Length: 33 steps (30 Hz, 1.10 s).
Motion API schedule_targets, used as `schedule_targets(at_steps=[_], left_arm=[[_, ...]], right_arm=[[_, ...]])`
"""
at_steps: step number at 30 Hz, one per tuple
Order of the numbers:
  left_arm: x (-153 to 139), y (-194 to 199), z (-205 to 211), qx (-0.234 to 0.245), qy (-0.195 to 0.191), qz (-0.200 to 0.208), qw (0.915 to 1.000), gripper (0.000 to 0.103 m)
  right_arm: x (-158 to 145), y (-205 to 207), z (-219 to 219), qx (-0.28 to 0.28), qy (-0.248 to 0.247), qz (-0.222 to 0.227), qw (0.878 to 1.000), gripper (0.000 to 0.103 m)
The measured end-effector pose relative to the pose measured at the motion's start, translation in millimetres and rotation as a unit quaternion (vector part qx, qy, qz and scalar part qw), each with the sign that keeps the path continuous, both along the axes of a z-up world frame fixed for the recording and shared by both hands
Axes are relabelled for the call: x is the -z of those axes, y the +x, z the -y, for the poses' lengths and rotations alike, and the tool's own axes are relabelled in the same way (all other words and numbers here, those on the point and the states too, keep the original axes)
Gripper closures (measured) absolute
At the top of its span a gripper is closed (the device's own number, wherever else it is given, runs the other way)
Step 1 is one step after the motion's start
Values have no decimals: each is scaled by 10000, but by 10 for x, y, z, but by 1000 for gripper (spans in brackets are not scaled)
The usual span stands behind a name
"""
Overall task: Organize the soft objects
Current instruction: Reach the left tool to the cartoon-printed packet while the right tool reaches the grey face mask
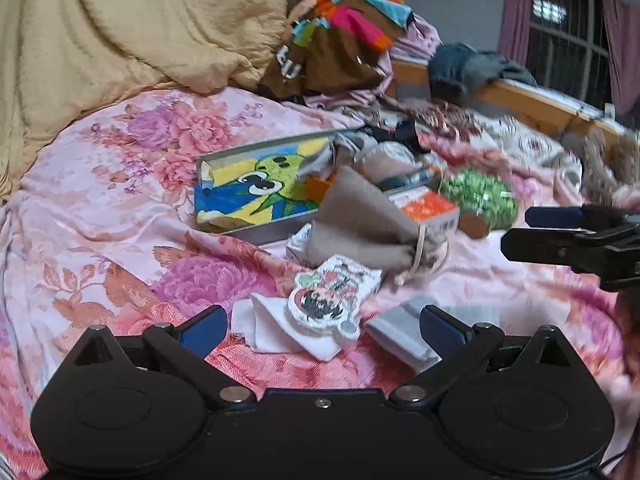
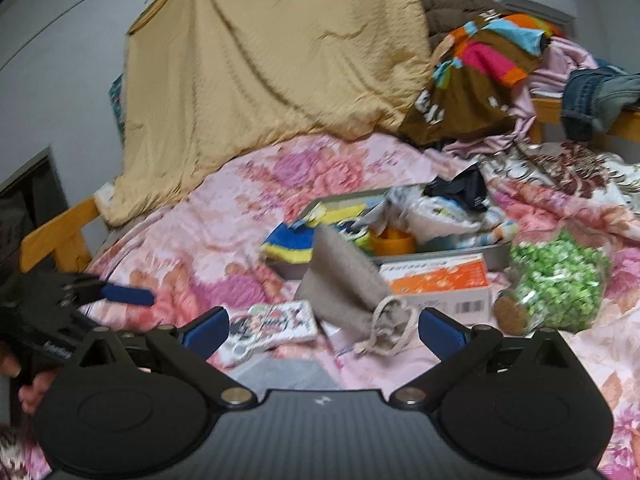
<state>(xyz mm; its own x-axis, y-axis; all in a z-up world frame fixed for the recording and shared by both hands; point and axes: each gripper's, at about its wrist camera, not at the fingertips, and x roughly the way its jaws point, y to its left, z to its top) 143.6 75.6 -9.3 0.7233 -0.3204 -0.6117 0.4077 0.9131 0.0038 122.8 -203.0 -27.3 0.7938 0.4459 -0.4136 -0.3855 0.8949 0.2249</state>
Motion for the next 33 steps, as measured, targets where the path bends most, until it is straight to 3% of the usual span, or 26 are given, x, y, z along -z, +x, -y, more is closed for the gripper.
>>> schedule_targets(at_steps=[14,25,33], left_arm=[[133,276,0,516,419,112,9977,1],[316,764,278,983,757,-393,9915,1],[471,1057,470,943,981,-943,9862,15]], right_arm=[[324,31,-258,-514,-370,-591,9962,0],[600,227,-272,-761,-353,-919,9922,0],[628,279,-287,-908,-289,-852,9918,8]])
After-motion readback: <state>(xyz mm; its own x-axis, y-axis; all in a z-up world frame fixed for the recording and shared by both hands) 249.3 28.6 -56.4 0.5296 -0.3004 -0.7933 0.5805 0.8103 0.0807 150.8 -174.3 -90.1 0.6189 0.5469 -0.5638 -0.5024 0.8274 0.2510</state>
